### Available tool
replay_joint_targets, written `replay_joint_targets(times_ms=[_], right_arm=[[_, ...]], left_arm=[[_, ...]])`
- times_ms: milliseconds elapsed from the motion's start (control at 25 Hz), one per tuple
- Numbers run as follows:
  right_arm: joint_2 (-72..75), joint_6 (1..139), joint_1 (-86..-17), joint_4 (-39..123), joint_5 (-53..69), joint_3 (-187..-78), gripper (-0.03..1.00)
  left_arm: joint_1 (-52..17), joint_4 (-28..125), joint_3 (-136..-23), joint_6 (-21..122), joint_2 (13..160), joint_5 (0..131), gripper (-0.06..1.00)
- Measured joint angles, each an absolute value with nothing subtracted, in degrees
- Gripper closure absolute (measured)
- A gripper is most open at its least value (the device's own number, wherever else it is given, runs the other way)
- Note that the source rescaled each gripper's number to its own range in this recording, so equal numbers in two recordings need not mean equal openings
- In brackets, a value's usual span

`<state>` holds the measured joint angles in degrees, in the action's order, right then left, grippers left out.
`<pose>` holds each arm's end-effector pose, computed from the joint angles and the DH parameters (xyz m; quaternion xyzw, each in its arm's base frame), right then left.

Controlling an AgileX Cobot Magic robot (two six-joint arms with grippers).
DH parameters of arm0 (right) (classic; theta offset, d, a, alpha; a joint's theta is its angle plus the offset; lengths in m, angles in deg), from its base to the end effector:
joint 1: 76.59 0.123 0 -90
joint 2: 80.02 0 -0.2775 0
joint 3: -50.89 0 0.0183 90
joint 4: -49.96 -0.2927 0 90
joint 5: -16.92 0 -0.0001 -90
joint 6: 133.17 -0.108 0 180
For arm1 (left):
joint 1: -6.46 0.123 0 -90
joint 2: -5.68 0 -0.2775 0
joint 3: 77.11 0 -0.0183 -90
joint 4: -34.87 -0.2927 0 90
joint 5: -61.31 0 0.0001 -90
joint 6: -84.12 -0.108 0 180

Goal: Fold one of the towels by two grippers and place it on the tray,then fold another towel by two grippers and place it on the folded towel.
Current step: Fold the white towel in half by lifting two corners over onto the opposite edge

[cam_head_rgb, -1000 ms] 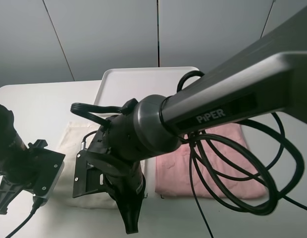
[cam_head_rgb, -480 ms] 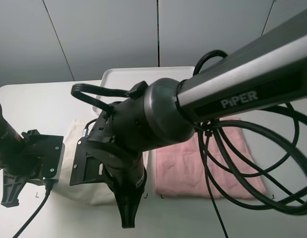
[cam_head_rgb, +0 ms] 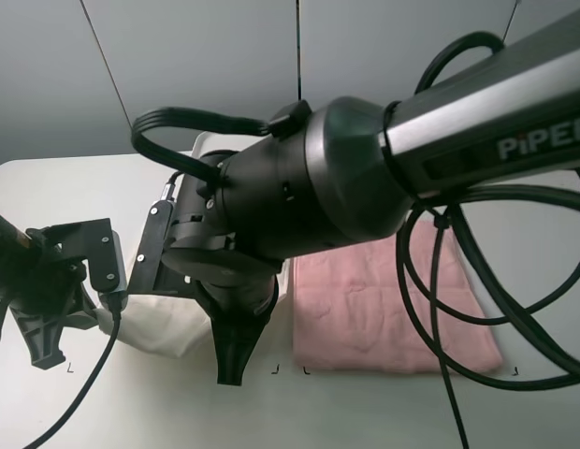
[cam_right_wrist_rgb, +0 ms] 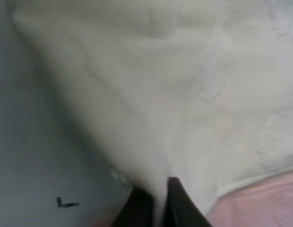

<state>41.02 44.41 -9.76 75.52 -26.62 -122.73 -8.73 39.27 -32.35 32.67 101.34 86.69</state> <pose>0.1901 0.3624 0.0966 -0.6432 0.7438 -0.0917 0.1567 0.2446 -0.0701 0.0806 0.5176 0.8464 0.0188 0.1238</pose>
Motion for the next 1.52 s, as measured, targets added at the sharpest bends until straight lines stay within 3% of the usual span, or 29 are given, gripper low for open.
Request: replay_joint_targets(times_ms=[600, 1240, 1360, 1440, 1520], right_arm=[[40.1, 15.8, -10.0, 99.8, -26.6, -122.7, 0.97], [42.9, 7.8, -19.0, 99.1, -17.0, -122.7, 0.97], [43.7, 5.1, -19.4, 100.8, -15.0, -122.7, 0.97], [44.1, 1.8, -20.1, 103.6, -14.7, -122.7, 0.97], [44.6, -1.1, -20.7, 106.5, -14.3, -122.6, 0.90]], left_arm=[[-8.7, 39.2, -32.9, 52.9, 98.7, 66.5, 0.93], [-4.0, 40.0, -33.0, 57.6, 104.3, 54.7, 0.92], [-4.0, 40.1, -33.0, 57.7, 105.1, 53.3, 0.84], [-4.0, 40.2, -33.0, 57.9, 105.8, 52.5, 0.74], [-4.0, 41.3, -33.0, 57.9, 106.6, 51.0, 0.62]])
